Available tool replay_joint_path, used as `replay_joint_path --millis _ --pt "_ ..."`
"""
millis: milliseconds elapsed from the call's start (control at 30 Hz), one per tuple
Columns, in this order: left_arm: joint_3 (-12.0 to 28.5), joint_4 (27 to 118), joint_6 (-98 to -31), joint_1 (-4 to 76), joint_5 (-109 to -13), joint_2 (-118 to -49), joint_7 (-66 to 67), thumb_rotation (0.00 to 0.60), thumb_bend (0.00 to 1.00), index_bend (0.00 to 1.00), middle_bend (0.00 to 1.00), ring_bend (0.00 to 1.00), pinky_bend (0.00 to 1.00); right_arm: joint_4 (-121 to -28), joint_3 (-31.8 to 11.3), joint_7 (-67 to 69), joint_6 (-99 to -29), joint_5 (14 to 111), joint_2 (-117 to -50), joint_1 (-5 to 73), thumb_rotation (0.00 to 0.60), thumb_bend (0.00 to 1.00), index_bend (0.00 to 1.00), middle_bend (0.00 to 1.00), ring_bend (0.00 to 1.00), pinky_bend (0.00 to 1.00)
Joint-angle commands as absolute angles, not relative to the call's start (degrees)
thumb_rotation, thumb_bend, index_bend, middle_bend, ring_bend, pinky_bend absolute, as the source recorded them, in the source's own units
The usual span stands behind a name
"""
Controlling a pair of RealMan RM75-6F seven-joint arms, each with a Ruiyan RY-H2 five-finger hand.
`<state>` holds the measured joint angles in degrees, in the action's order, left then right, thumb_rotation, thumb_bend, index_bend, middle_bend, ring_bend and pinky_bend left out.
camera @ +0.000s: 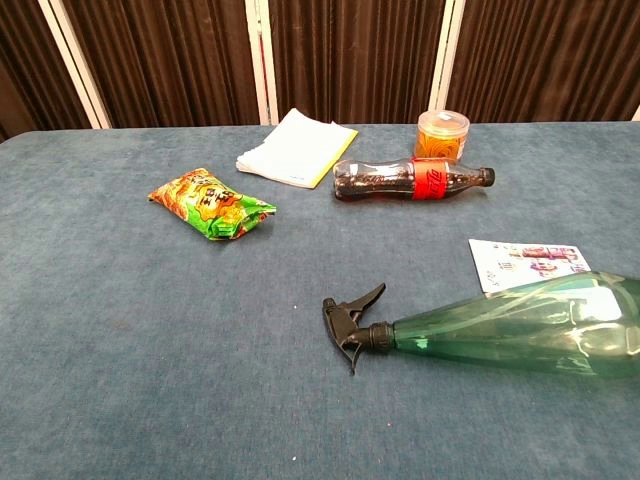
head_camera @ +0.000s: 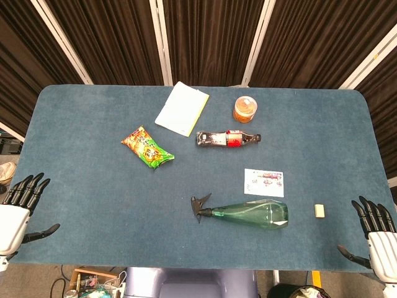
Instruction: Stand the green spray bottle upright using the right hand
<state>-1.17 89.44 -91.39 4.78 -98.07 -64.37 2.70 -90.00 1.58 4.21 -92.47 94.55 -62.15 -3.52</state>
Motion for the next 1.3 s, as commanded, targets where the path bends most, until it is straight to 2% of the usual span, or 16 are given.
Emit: replay_joint_path --millis 33,200,433,667,800,967,1133,1300 --pt "-1.1 89.5 -91.6 4.7 -98.2 -64.6 3.2 0.600 0.07 0.00 0.00 0.00 0.13 -90.0 1.8 3.8 -92.6 94.9 -62.3 -3.6 0.600 0.17 0.00 0.00 0.00 0.00" --pt "-1.0 89.6 -91.6 5.0 -98.7 -65.0 3.7 0.600 0.07 0.00 0.00 0.00 0.13 -90.0 2.3 2.1 -92.0 95.5 -62.8 -3.5 0.600 0.17 0.00 0.00 0.00 0.00" --pt "0.5 91.2 -89.6 6.4 -96.7 -65.5 4.8 0.600 0.07 0.00 0.00 0.00 0.13 -94.0 3.9 -14.7 -93.1 102.2 -67.3 -3.8 0.600 0.17 0.00 0.00 0.00 0.00" --pt "1.1 91.4 -87.4 7.7 -95.5 -66.1 6.1 0.600 0.07 0.00 0.00 0.00 0.13 -104.0 5.1 -29.3 -86.2 107.1 -67.5 -1.3 0.600 0.17 0.00 0.00 0.00 0.00" --pt "1.3 91.3 -86.8 8.4 -95.6 -66.5 6.1 0.600 0.07 0.00 0.00 0.00 0.13 -104.6 5.0 -34.4 -81.5 107.3 -70.5 0.3 0.600 0.17 0.00 0.00 0.00 0.00" --pt "1.7 90.9 -85.7 8.9 -94.4 -67.1 6.7 0.600 0.07 0.00 0.00 0.00 0.13 -105.5 2.3 -42.8 -75.8 104.5 -76.3 2.5 0.600 0.17 0.00 0.00 0.00 0.00" --pt "2.1 90.4 -83.3 9.9 -92.3 -67.0 5.9 0.600 0.07 0.00 0.00 0.00 0.13 -103.2 -1.9 -53.4 -68.0 97.6 -84.0 6.3 0.600 0.17 0.01 0.00 0.00 0.00" --pt "2.3 90.2 -82.7 10.2 -91.3 -67.1 5.8 0.600 0.07 0.00 0.00 0.00 0.13 -100.0 -4.3 -61.5 -67.9 96.2 -88.4 8.1 0.600 0.17 0.03 0.00 0.00 0.00"
